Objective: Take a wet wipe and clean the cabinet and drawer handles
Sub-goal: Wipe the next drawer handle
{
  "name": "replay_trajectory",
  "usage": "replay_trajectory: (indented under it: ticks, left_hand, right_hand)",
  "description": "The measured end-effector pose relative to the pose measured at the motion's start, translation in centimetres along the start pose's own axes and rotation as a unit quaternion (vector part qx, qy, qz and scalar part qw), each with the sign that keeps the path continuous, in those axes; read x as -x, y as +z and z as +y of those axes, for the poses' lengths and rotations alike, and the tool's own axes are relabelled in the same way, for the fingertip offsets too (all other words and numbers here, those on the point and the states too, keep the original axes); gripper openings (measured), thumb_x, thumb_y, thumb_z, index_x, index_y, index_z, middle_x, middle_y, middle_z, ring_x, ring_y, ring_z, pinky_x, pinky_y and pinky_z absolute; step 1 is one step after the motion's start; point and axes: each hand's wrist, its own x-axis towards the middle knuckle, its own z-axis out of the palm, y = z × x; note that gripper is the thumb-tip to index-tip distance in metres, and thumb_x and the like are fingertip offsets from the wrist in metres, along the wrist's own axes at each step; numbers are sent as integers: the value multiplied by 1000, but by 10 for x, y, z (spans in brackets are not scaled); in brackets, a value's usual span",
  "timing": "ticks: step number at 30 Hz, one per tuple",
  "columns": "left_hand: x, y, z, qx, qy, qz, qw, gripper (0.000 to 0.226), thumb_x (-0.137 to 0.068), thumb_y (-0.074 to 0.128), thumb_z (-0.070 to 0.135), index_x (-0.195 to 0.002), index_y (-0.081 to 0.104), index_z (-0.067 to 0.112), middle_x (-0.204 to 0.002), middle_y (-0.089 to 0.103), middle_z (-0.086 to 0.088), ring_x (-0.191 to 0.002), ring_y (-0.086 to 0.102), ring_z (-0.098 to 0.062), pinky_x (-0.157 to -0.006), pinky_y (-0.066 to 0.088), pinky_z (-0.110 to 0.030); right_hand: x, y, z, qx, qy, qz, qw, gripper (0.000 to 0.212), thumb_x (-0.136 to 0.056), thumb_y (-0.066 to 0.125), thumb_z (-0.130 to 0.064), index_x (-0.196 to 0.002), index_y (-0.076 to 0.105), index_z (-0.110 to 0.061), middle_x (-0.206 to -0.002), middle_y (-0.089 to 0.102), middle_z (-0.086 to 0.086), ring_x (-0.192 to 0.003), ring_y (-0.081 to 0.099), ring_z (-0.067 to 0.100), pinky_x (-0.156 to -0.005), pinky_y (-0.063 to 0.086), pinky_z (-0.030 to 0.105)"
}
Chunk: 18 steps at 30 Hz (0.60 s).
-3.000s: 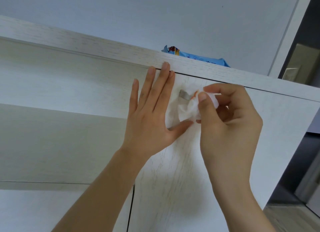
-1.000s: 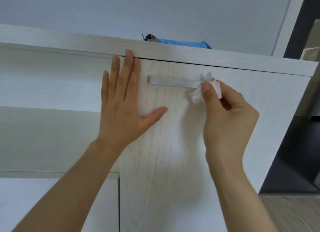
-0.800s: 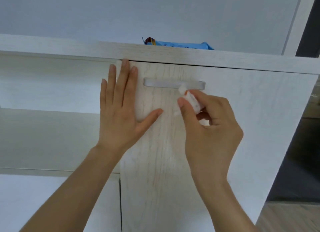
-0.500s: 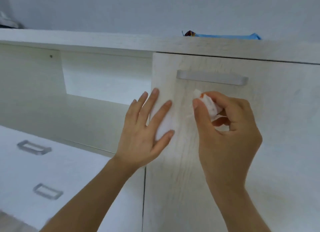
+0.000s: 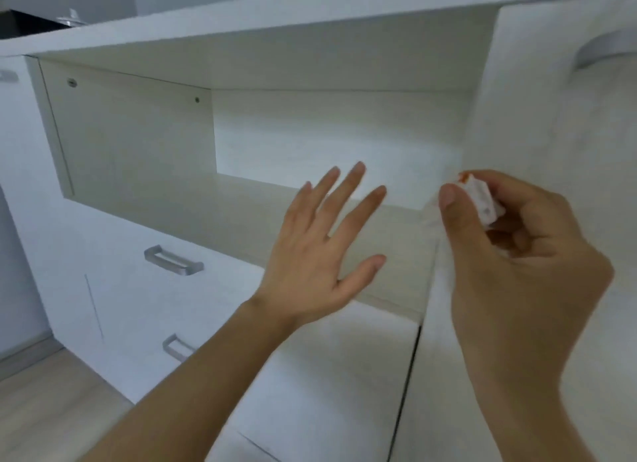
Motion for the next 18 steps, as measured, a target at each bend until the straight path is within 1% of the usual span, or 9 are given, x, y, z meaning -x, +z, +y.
replay_trajectory:
  ticks: [2,4,7,9,11,13,15,16,18]
  left_hand:
    - [30,-9,-37,-27,-9,-21,999,57,-95,40,45,-143,36,15,-152,29,-13,-142,23,-30,-113,21,-51]
    - [56,-18,-74,-29,-36,-41,998,58,-94,40,43,-143,38,13,-151,30,-13,-141,24,-30,-113,20,-51]
    - [95,-33,-136,-19,-83,-69,994,59,-94,38,44,-144,36,12,-153,28,-10,-142,22,-27,-114,17,-51]
    - [123,-44,-179,-18,-94,-86,992,62,-94,37,46,-145,33,12,-153,27,-9,-142,21,-27,-115,16,-49]
    - [149,-49,-216,-7,-98,-107,989,66,-93,34,50,-146,31,10,-154,25,-8,-143,18,-24,-116,11,-46]
    - [168,-49,-245,7,-93,-129,987,75,-93,26,61,-147,28,9,-155,21,-5,-145,12,-21,-118,5,-43]
    - [178,-45,-269,20,-70,-147,986,81,-91,18,68,-149,24,12,-156,20,-4,-146,9,-20,-118,0,-43]
    - [180,-42,-278,26,-55,-147,987,82,-91,18,70,-149,25,13,-156,22,-4,-145,10,-20,-118,1,-45]
    - [180,-36,-292,28,-19,-128,991,81,-90,23,70,-146,34,12,-151,34,-5,-142,21,-23,-116,5,-51]
  right_hand:
    - [23,23,1,-23,18,-1,1000,20,-82,70,-28,-88,58,-43,-87,63,-12,-71,58,4,-66,46,16]
    - [47,50,2,-38,50,-8,998,17,-83,71,-26,-88,61,-38,-87,65,-5,-72,59,7,-65,47,17]
    - [85,98,0,-41,103,-16,994,14,-82,71,-25,-87,63,-35,-88,66,-5,-73,61,9,-64,46,13]
    - [110,132,-3,-46,139,-18,989,14,-81,71,-25,-85,64,-37,-87,67,-5,-71,61,7,-62,45,10]
    - [132,164,-6,-42,161,-10,986,13,-81,71,-24,-86,66,-35,-86,68,-5,-69,61,6,-62,44,9]
    - [152,194,-7,-37,176,5,984,10,-81,72,-25,-88,68,-30,-84,69,-5,-67,59,3,-61,45,9]
    - [170,221,-9,-30,190,24,981,10,-80,72,-28,-89,70,-28,-84,69,-7,-66,59,0,-62,45,8]
    - [177,232,-10,-27,194,31,980,10,-80,72,-28,-90,70,-29,-84,70,-8,-67,60,0,-63,46,9]
    - [188,252,-10,-14,199,43,979,10,-80,72,-29,-90,71,-29,-86,70,-9,-70,62,1,-64,47,9]
